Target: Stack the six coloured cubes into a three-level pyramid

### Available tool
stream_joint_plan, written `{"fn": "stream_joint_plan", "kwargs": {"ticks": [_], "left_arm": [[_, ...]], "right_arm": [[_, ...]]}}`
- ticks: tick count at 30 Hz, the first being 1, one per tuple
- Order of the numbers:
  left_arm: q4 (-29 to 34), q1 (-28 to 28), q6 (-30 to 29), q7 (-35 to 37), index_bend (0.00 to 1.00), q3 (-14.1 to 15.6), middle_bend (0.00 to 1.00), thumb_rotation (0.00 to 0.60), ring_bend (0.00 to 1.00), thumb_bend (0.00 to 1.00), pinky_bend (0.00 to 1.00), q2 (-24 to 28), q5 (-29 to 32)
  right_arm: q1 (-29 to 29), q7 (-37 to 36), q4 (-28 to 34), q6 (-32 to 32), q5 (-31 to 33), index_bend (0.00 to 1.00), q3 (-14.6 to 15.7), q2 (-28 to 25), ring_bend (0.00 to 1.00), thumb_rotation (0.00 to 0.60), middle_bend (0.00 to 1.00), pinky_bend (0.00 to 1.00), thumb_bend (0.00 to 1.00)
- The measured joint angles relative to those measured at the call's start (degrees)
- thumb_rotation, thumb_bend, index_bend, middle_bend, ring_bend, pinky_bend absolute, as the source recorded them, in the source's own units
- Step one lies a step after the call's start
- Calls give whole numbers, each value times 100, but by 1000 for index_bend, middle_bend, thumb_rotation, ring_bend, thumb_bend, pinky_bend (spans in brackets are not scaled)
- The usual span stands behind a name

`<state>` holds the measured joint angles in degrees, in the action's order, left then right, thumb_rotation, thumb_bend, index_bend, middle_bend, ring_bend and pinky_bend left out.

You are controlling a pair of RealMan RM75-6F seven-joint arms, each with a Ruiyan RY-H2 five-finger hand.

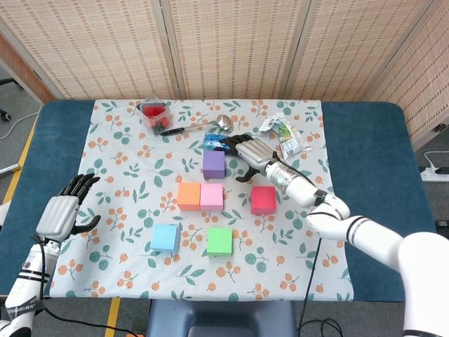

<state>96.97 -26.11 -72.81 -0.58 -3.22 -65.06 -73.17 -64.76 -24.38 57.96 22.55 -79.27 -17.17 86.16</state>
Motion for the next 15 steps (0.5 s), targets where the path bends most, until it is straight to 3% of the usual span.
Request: {"fn": "stream_joint_plan", "kwargs": {"ticks": [15], "left_arm": [[-50, 256, -26, 301, 118, -63, 67, 600, 16, 312, 199, -7, -214]], "right_arm": [[-984, -601, -2511, -642, -44, 25, 116, 1729, 0, 600, 111, 0, 103]]}}
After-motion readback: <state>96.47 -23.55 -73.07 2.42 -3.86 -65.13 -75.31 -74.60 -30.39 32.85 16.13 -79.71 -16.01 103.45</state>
